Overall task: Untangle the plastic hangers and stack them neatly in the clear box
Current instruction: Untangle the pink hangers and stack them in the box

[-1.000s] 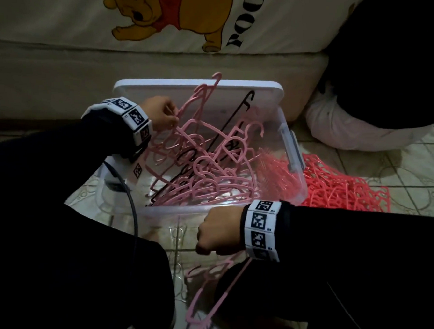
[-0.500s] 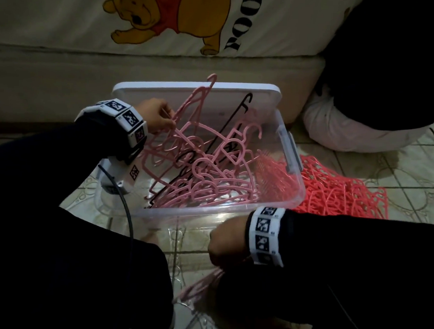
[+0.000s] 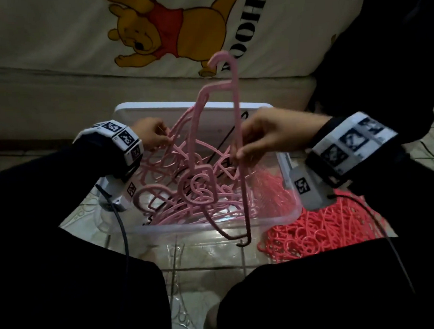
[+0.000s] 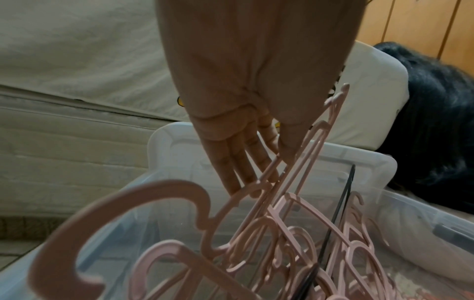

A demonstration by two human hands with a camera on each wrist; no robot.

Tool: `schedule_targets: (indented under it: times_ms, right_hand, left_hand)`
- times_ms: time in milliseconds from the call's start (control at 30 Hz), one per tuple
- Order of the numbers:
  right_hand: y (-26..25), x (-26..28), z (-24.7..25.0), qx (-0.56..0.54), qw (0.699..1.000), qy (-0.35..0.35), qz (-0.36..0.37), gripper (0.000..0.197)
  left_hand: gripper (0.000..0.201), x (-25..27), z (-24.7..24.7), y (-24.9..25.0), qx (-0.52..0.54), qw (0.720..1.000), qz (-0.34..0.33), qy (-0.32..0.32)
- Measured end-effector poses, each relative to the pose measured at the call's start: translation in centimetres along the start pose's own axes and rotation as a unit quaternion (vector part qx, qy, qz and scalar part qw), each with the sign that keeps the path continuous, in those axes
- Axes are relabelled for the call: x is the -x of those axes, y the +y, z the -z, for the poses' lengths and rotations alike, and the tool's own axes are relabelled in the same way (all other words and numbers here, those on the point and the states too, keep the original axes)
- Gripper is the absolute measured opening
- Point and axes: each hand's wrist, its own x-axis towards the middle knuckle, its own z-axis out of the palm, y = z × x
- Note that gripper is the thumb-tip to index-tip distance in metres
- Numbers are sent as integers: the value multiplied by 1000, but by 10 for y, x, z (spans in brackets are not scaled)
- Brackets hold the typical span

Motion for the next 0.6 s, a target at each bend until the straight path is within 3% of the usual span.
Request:
schedule_targets:
  times_ms: [200,267,367,467,600]
  right_hand:
    - [10,18,42,-137,983,123,22,19]
    - [19,20,50,-158,974,163,18,19]
    - [35,18,55,-190,955,226,6,11]
    - [57,9,51,-181,953,239,-37,12]
    - [86,-14,31,-110,966,203,-114,14]
  left_hand:
    - [13,-1,9,0,35,999,14,-28]
    - [9,0,13,4,13,1000,3,5]
    - [20,0,16,8,20,998,-27,47]
    - [26,-3,17,8,50,997,-18,61]
    - [23,-6,18,8,76,993,-17,84]
